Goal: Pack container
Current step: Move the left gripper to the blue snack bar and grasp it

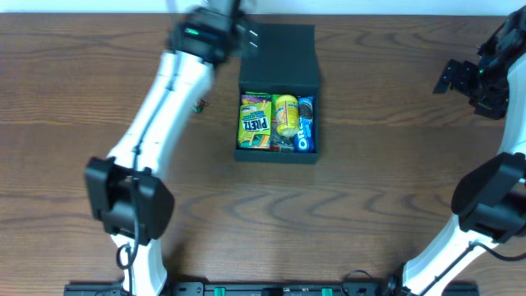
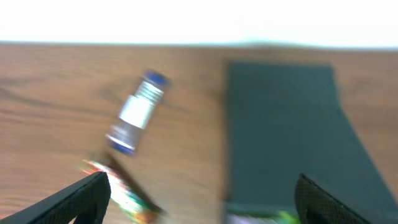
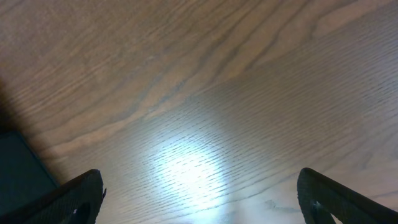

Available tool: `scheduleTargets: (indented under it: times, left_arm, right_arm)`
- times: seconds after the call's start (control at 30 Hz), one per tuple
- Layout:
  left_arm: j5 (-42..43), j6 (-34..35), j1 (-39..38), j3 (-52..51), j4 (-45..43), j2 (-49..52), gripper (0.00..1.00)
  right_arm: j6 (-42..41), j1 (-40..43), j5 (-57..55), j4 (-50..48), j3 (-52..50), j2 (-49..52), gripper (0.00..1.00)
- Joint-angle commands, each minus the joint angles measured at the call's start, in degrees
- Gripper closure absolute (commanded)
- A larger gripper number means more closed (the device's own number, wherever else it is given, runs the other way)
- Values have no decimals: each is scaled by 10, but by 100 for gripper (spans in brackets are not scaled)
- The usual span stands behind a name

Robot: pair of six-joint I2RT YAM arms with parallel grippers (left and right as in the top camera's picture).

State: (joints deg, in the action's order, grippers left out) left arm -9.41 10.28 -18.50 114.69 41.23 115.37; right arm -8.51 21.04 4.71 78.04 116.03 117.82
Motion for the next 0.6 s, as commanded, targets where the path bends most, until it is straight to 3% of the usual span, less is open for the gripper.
scheduleTargets:
  times: [0.0, 0.17, 0.27, 0.57]
  left_arm:
    - [96, -151, 63, -2, -13, 27, 5]
    - [204, -274, 148, -2, -88, 86, 4]
    - [248, -288, 172, -2, -121, 124, 5]
    - [254, -320, 177, -2, -184, 216, 5]
  right_arm:
    - [8, 3, 2, 0, -3, 3, 1]
    - [1, 3, 3, 1, -3, 3, 1]
    - [-9, 3, 2, 4, -3, 3, 1]
    - [-22, 3, 2, 4, -3, 3, 1]
